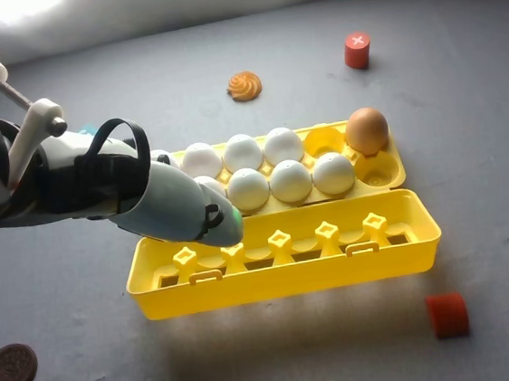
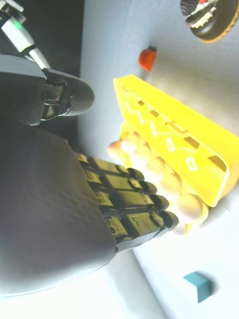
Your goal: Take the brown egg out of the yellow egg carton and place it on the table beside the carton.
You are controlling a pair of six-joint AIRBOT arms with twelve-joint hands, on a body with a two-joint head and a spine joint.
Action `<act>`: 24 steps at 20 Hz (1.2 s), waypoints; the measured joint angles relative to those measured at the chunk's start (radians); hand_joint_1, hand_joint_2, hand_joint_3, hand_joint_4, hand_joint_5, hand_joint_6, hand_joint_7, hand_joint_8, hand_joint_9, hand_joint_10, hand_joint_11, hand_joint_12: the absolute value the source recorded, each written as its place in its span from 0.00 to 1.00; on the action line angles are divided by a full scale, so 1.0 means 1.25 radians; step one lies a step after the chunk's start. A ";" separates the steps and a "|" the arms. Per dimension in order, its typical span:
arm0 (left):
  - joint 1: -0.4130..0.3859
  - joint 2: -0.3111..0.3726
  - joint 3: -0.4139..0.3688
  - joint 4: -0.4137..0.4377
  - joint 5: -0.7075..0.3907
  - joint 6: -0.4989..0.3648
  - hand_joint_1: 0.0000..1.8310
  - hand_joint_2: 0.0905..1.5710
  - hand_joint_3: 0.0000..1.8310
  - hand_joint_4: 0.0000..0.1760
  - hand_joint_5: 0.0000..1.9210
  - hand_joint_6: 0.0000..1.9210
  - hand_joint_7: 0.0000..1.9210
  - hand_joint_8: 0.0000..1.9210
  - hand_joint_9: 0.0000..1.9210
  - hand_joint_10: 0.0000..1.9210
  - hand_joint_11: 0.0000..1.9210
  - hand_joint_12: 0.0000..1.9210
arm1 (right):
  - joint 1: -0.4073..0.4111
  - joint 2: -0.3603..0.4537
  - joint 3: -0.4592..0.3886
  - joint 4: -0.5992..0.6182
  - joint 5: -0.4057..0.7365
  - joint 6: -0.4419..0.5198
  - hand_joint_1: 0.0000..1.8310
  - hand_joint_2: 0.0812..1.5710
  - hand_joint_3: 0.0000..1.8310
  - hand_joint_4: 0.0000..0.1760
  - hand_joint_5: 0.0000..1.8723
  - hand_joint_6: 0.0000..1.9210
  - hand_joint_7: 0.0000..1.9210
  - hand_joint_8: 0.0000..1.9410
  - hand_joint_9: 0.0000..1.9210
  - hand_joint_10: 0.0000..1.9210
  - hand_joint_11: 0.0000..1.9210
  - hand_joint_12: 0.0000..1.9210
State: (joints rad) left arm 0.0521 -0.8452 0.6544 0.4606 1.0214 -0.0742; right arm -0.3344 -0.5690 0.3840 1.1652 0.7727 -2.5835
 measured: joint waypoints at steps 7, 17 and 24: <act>0.000 0.000 0.001 0.001 0.003 0.001 0.00 0.82 0.00 0.00 0.08 0.00 0.09 0.00 0.07 0.00 0.00 0.18 | 0.001 0.000 -0.002 -0.010 0.012 0.008 0.08 0.82 0.00 0.00 0.10 0.00 0.08 0.00 0.07 0.00 0.00 0.21; 0.000 0.000 0.002 -0.001 0.000 0.001 0.00 0.83 0.00 0.00 0.07 0.00 0.08 0.00 0.06 0.00 0.00 0.14 | 0.027 -0.013 0.018 0.004 0.072 0.098 0.09 0.60 0.00 0.16 0.08 0.00 0.00 0.00 0.00 0.00 0.00 0.04; 0.002 -0.001 0.002 -0.005 -0.004 0.020 0.00 0.83 0.00 0.00 0.06 0.00 0.07 0.00 0.06 0.00 0.00 0.13 | 0.070 -0.093 0.078 -0.049 0.042 0.175 0.26 0.44 0.00 0.05 0.34 0.01 0.05 0.00 0.00 0.00 0.00 0.00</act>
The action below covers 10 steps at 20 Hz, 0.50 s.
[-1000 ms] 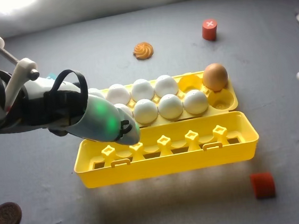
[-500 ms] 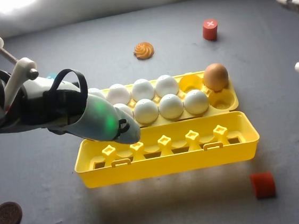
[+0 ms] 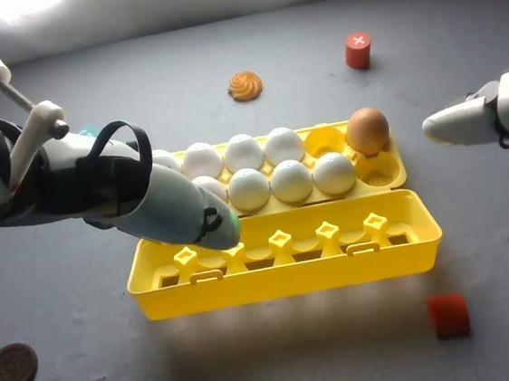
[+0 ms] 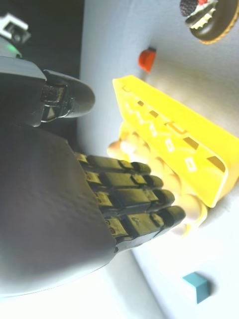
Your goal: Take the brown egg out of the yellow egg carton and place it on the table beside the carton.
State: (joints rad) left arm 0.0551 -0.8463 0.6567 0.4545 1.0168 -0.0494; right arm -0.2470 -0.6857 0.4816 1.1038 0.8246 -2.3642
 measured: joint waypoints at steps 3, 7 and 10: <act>0.000 0.000 0.003 0.001 -0.004 0.002 0.00 0.83 0.00 0.00 0.06 0.00 0.07 0.00 0.06 0.00 0.00 0.11 | -0.015 -0.001 0.013 -0.051 0.010 0.052 0.35 0.45 0.00 0.00 0.37 0.01 0.01 0.00 0.00 0.00 0.00 0.00; 0.000 -0.004 0.003 -0.002 -0.008 -0.006 0.00 0.82 0.00 0.00 0.04 0.00 0.06 0.00 0.05 0.00 0.00 0.10 | -0.041 -0.001 0.012 -0.081 0.031 0.096 0.42 0.47 0.01 0.00 0.38 0.01 0.00 0.00 0.00 0.00 0.00 0.00; 0.000 -0.004 0.003 0.000 -0.007 -0.017 0.00 0.82 0.00 0.00 0.04 0.00 0.06 0.00 0.04 0.00 0.00 0.08 | -0.044 -0.001 0.012 -0.090 0.041 0.096 0.42 0.49 0.01 0.08 0.38 0.01 0.00 0.00 0.00 0.00 0.00 0.00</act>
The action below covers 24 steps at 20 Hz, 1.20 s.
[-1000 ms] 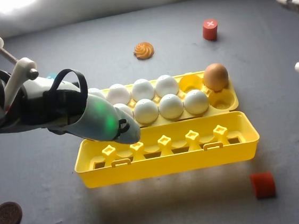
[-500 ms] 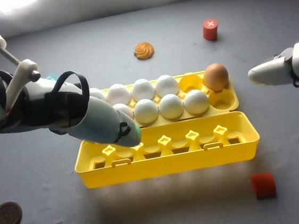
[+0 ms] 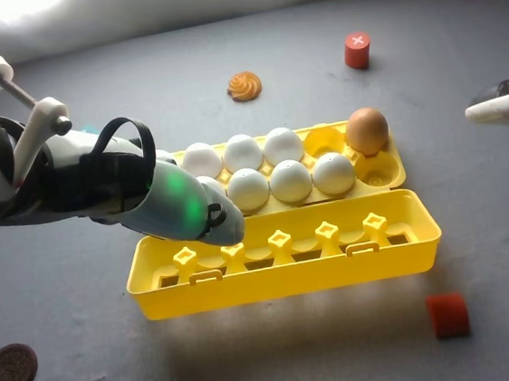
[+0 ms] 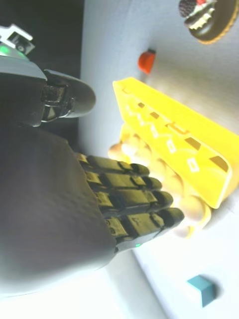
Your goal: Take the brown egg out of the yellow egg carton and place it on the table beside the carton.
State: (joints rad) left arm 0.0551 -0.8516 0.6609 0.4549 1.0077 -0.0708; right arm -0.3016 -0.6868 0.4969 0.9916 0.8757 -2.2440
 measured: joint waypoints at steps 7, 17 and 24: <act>0.000 -0.001 0.003 0.000 0.001 -0.002 0.00 0.82 0.00 0.00 0.08 0.00 0.09 0.00 0.06 0.00 0.00 0.12 | -0.067 -0.011 0.020 0.060 -0.044 -0.006 0.47 0.44 0.00 0.05 0.45 0.01 0.00 0.00 0.01 0.00 0.00 0.00; 0.000 -0.001 0.004 -0.001 0.000 -0.002 0.00 0.82 0.00 0.00 0.07 0.00 0.09 0.00 0.06 0.00 0.00 0.11 | -0.053 -0.225 0.273 0.056 -0.092 0.005 0.47 0.43 0.00 0.20 0.47 0.01 0.00 0.00 0.01 0.00 0.00 0.00; 0.000 -0.001 0.004 -0.001 0.000 -0.002 0.00 0.82 0.00 0.00 0.05 0.00 0.06 0.00 0.04 0.00 0.00 0.07 | -0.041 -0.383 0.428 0.085 -0.141 0.021 0.44 0.46 0.00 0.26 0.44 0.00 0.00 0.00 0.00 0.00 0.00 0.00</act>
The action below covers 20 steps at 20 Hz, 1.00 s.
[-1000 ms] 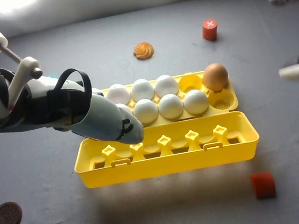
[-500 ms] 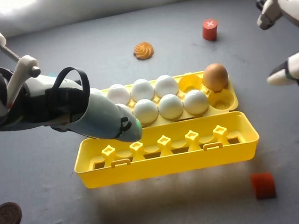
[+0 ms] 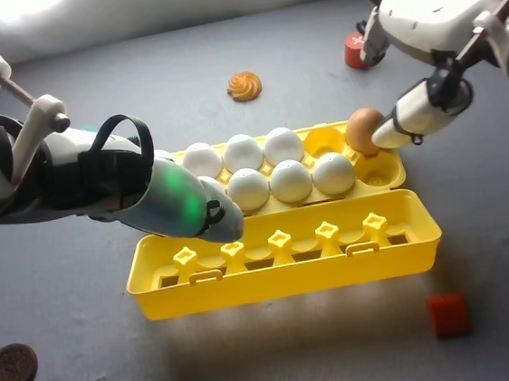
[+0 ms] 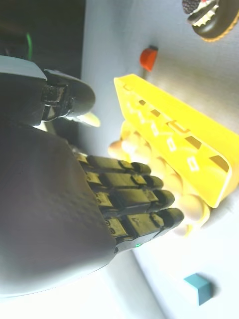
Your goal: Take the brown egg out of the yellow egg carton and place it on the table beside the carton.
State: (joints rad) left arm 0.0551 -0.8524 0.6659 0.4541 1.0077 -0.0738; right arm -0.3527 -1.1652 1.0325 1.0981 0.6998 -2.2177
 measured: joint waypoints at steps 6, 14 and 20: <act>0.000 0.000 0.000 0.001 0.001 0.000 0.00 0.82 0.00 0.00 0.05 0.00 0.06 0.00 0.05 0.00 0.00 0.10 | -0.016 -0.064 0.074 0.001 -0.029 0.022 0.44 0.45 0.00 0.11 0.46 0.01 0.00 0.00 0.00 0.00 0.00 0.00; 0.000 0.000 0.000 0.000 0.002 0.000 0.00 0.82 0.00 0.00 0.08 0.00 0.07 0.00 0.06 0.00 0.00 0.14 | -0.044 -0.099 0.116 0.000 -0.037 0.033 0.50 0.49 0.01 0.00 0.52 0.02 0.00 0.00 0.00 0.00 0.00 0.00; 0.000 0.000 0.000 0.001 0.001 0.000 0.00 0.81 0.00 0.00 0.07 0.00 0.06 0.00 0.05 0.00 0.00 0.11 | -0.044 -0.122 0.132 -0.013 -0.037 0.049 0.46 0.52 0.01 0.00 0.54 0.02 0.00 0.00 0.00 0.00 0.00 0.00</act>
State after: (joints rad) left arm 0.0551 -0.8524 0.6659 0.4549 1.0092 -0.0738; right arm -0.4080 -1.3174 1.1973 1.0824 0.6533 -2.1559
